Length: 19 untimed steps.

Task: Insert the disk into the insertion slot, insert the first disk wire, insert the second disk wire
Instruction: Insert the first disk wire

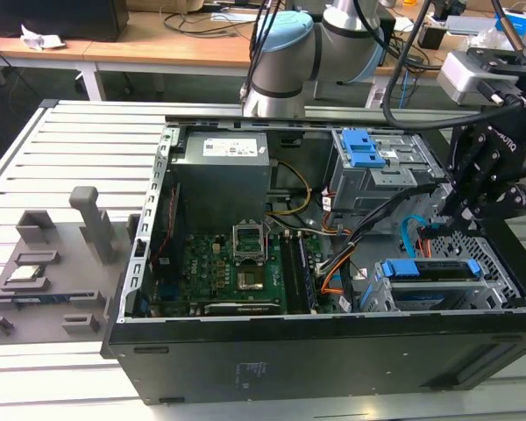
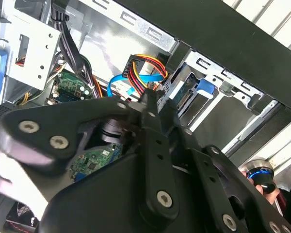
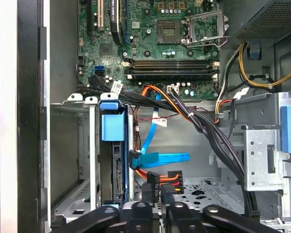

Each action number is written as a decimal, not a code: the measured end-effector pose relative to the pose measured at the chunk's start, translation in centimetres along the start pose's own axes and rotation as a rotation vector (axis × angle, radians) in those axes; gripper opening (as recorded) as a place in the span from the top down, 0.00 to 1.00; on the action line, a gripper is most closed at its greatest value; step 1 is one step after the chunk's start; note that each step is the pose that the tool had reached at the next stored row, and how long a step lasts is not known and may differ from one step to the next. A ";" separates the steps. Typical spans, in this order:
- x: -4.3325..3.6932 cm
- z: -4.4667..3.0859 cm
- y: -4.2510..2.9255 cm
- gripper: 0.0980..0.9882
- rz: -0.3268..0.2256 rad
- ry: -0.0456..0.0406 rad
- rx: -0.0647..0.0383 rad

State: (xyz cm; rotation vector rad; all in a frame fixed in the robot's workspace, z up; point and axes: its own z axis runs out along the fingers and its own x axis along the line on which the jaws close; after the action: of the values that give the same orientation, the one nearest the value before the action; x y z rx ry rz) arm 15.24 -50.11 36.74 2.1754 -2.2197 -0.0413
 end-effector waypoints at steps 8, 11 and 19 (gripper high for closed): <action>-0.01 0.34 0.18 0.77 0.000 0.0055 0.000; 0.00 0.70 0.21 0.77 0.001 0.0132 0.000; 0.00 1.12 0.24 0.77 0.001 0.0221 0.000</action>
State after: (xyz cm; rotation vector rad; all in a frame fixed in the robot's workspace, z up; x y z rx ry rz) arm 14.95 -50.11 35.64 2.1642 -2.2093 -0.0167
